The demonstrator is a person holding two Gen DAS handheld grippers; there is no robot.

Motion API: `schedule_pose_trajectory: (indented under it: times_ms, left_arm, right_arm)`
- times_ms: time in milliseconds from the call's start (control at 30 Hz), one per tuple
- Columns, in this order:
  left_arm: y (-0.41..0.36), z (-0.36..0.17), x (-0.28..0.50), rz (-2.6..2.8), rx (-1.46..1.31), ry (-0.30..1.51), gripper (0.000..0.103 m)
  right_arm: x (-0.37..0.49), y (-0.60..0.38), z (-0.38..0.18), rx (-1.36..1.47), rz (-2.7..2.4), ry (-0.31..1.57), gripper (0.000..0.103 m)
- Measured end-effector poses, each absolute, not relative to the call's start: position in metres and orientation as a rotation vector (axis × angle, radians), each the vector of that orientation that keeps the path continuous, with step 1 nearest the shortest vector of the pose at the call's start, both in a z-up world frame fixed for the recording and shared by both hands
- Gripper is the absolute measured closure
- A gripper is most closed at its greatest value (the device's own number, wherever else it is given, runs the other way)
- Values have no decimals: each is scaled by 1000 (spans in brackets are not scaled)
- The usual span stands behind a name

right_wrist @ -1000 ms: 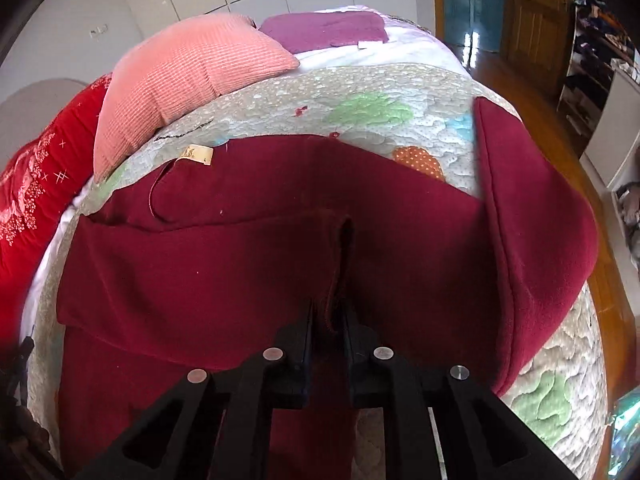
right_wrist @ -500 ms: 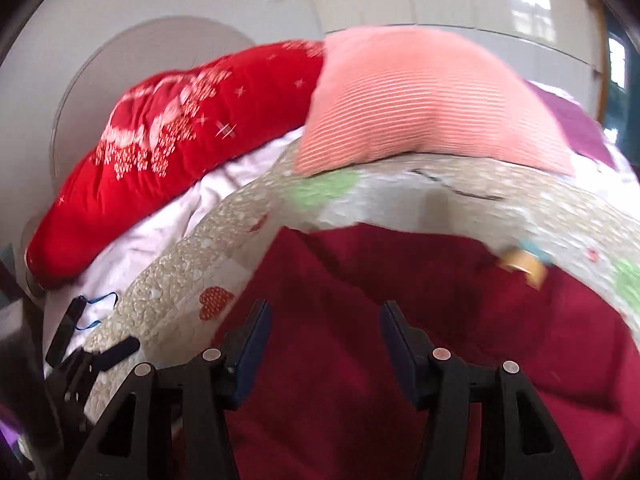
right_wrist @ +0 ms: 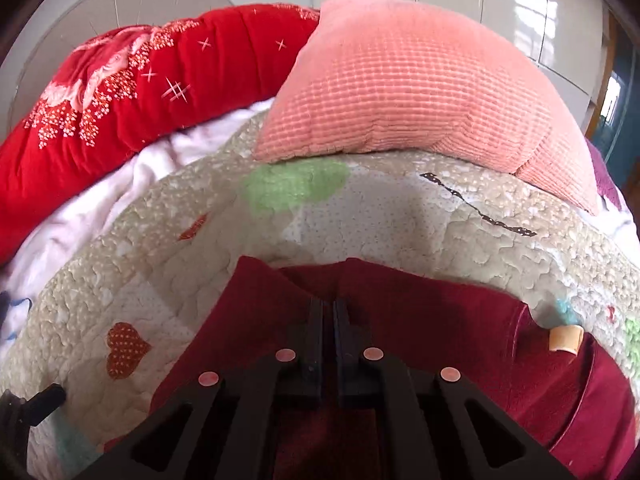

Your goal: Fold small clothes

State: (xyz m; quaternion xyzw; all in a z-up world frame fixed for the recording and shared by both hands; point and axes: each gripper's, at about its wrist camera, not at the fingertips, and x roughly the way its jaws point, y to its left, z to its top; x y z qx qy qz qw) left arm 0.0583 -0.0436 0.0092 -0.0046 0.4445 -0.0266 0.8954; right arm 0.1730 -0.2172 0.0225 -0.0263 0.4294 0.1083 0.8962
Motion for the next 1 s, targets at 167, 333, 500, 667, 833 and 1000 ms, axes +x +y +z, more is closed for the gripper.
schedule_pose_trajectory:
  times_ms: [167,333,500,667,833,1000]
  left_arm:
    - [-38,14,59,-44,-19,917,17]
    - [-33,31,52,-17,-22,852,17]
    - [-39,39,46,-62,-21,835,17]
    - [-42,41,45,-71,-33,833,17]
    - [-47,47,40,-81,-35,804,17]
    - [-55,45,40,-84,-10,809,17]
  right_arm:
    - [117,-226,51,77,358,860,75]
    - [82,-206,8,-90,355,946,75]
    - [45,-264,44,95,325,921,70]
    - [6,-354,72,-66,-75,833,54]
    - [7,-430,50,-13,-317,923,53]
    - [3,-434,49,65,-208,907,97]
